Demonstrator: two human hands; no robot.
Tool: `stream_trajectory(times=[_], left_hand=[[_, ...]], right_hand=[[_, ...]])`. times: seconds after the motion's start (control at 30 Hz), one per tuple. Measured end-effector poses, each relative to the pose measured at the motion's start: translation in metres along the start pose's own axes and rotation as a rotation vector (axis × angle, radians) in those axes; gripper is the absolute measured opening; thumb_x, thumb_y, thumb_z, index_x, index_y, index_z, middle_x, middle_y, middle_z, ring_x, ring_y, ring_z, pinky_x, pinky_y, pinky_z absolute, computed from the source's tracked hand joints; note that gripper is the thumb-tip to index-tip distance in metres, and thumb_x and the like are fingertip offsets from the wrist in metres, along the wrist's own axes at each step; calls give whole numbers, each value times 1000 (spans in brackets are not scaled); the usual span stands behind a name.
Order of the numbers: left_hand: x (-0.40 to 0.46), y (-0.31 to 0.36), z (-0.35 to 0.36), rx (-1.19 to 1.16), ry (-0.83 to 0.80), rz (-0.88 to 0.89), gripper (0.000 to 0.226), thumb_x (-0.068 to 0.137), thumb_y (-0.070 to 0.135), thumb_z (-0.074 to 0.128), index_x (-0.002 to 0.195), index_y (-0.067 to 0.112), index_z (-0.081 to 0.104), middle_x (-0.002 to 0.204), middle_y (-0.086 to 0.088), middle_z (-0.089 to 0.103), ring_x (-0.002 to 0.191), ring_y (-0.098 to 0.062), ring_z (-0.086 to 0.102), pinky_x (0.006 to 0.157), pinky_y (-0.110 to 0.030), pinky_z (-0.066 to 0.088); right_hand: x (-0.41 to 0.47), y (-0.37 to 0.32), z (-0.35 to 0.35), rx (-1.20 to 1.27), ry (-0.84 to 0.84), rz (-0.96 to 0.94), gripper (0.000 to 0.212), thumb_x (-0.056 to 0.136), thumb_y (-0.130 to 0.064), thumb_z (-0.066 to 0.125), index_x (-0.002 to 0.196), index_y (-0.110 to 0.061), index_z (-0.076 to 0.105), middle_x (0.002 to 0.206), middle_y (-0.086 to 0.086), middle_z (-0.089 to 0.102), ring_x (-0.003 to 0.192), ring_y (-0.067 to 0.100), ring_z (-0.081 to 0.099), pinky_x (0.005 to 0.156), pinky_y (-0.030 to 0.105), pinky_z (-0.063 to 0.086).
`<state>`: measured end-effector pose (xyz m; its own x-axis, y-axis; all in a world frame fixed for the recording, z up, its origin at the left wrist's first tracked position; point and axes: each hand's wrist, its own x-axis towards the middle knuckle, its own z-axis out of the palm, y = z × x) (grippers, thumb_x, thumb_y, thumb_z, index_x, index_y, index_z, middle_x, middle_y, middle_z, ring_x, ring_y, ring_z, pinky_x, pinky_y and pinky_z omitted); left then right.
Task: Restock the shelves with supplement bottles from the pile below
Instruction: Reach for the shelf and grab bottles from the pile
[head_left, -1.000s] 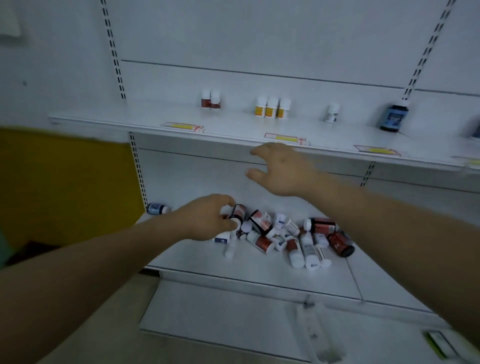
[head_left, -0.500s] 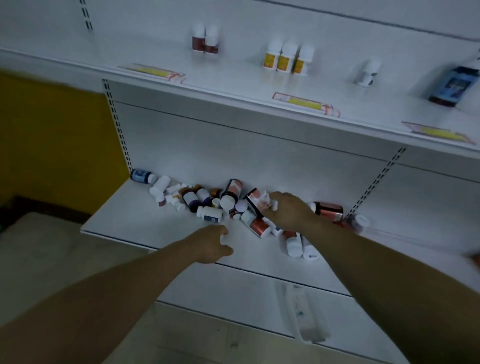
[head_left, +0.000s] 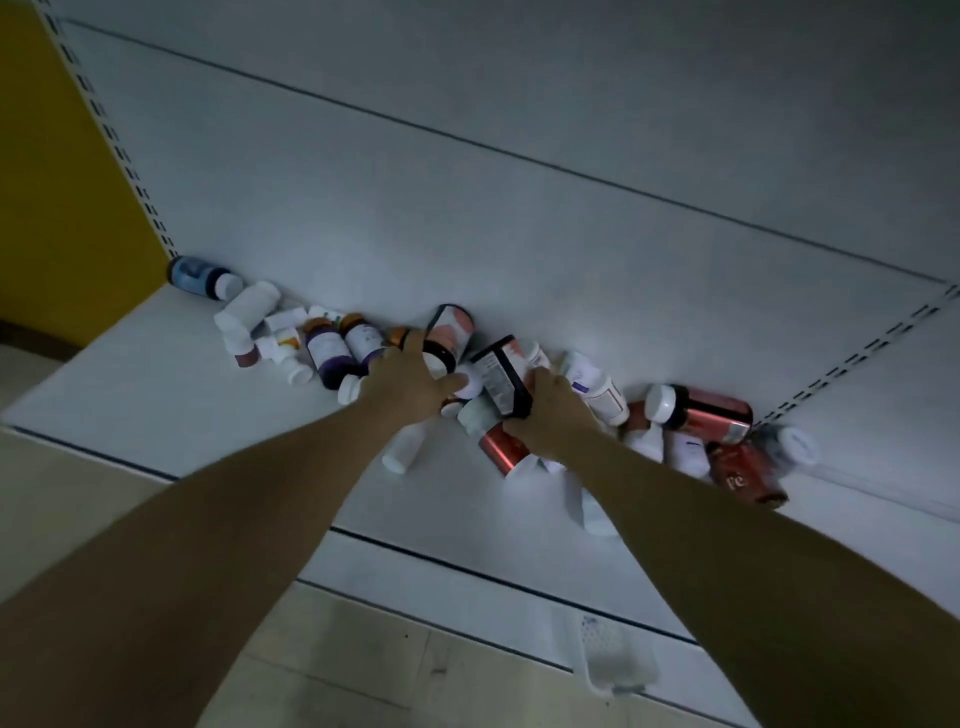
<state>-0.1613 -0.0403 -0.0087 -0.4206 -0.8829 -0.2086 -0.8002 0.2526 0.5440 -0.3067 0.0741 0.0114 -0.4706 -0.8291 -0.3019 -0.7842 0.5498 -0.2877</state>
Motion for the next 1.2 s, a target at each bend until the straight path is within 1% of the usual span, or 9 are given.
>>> stream_trajectory(times=[0.17,0.37,0.53,0.63,0.7,0.83,1.0,1.13,1.2], left_hand=[[9,-1,7,-171,100,-44,66,88,30,60,144,14,27,131,-19,49,111,-37,54,92,-43,46],[-16,1,-45,-796,256,-166,46,75,16,69,115,11,49,102,-6,53,92,-25,55,79,-36,49],[-72,-9,-104,-1335,75,-213,52,78,19,65,125,7,46,118,-15,56,102,-28,60,79,-43,56],[-114,-7,-128,-1305,8,-112,9,89,12,55,94,6,60,84,-7,67,78,-18,65,61,-29,54],[-145,-2,-142,-1314,-24,-86,15,93,10,51,80,12,60,71,-1,68,67,-15,65,60,-29,53],[-202,0,-172,-1386,-218,-45,17,94,20,51,99,10,63,102,-14,66,90,-28,63,87,-43,52],[-261,14,-202,-1346,-472,87,34,96,35,41,104,10,62,85,-8,70,73,-20,69,66,-33,56],[-298,37,-221,-1325,-541,150,42,94,45,43,107,10,62,97,-15,65,93,-31,63,86,-44,51],[-317,53,-227,-1304,-583,217,40,93,44,43,100,10,63,90,-13,65,84,-29,63,85,-43,51]], right_hand=[[6,6,10,81,92,-9,57,86,-28,61,133,-12,33,128,14,46,112,35,52,92,42,43],[-21,-2,-25,592,283,1,58,81,-19,68,134,-18,46,125,6,51,111,26,55,95,37,46],[-82,-20,-55,1004,342,81,45,79,-15,71,119,-26,52,104,-1,54,83,8,57,71,23,49],[-123,-37,-61,1243,308,111,54,83,-15,70,128,-28,44,117,8,54,96,22,63,69,28,52],[-153,-49,-63,1381,268,85,53,87,-10,65,131,-27,40,121,10,53,95,21,63,69,31,53],[-211,-74,-68,1575,258,75,53,87,-4,62,132,-18,37,118,14,54,87,22,62,70,32,49],[-282,-95,-86,1825,202,-30,81,62,-27,79,131,2,47,130,31,53,120,47,52,104,64,35],[-334,-92,-114,1903,263,-113,40,86,-29,58,124,-15,54,108,18,65,99,38,63,96,58,45],[-361,-90,-128,1904,246,-174,37,91,-33,48,119,-11,58,94,17,67,84,35,66,81,51,55]])
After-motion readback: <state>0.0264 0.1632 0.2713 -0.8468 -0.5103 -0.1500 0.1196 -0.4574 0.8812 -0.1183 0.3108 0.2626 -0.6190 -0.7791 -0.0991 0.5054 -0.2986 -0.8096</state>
